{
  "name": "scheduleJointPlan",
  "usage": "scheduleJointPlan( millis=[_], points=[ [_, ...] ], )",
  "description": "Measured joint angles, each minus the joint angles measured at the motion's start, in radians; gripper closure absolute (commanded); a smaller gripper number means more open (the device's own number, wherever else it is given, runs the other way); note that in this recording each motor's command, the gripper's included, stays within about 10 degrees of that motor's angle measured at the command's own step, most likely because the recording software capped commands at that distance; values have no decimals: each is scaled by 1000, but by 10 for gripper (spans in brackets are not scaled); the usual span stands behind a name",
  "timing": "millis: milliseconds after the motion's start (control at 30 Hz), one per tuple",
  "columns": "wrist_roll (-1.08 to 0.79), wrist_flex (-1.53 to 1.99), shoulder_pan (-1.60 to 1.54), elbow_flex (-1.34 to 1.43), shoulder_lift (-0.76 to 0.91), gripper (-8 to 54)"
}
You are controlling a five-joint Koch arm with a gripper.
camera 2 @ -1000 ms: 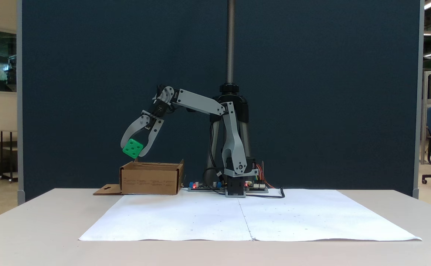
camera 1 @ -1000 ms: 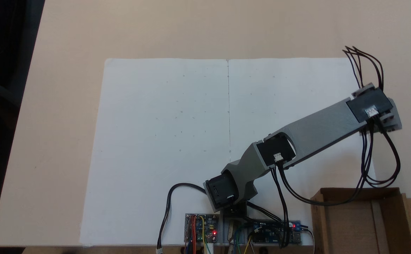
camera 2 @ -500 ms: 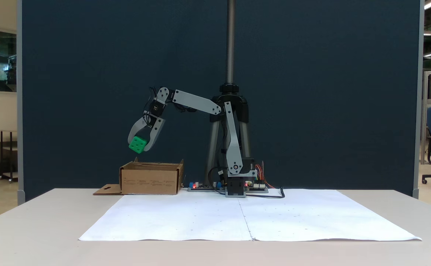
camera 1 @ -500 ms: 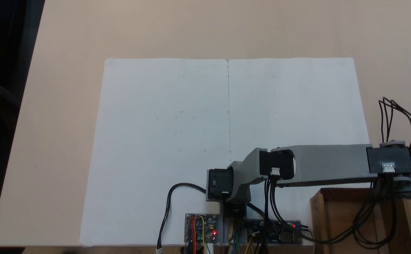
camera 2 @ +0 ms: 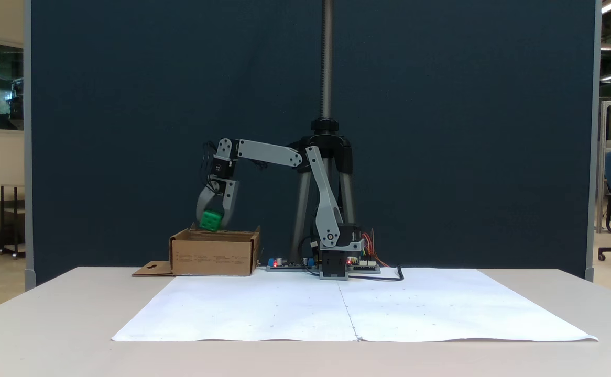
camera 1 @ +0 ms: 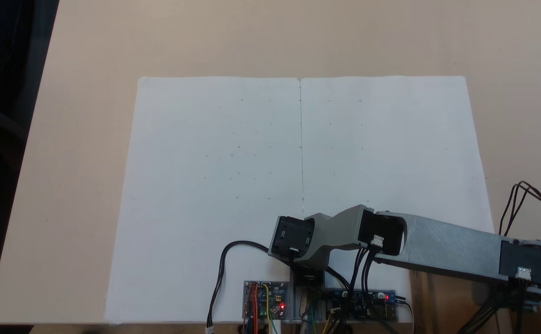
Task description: Grasp a green dice and put it in the bin.
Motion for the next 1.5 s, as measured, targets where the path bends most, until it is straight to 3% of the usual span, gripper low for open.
scheduleJointPlan(
  millis=[200, 267, 300, 433, 933, 1300, 1500],
  points=[
    [-8, 55, 12, -2, -2, 329],
    [-12, 55, 15, 0, -3, 129],
    [-29, 55, 15, 0, -9, 121],
    [-75, 55, 12, 0, -71, -19],
    [-80, -218, -176, 0, -37, 17],
    [87, -256, -695, -2, 258, 23],
    [169, -256, -1066, -2, 310, 20]
  ],
)
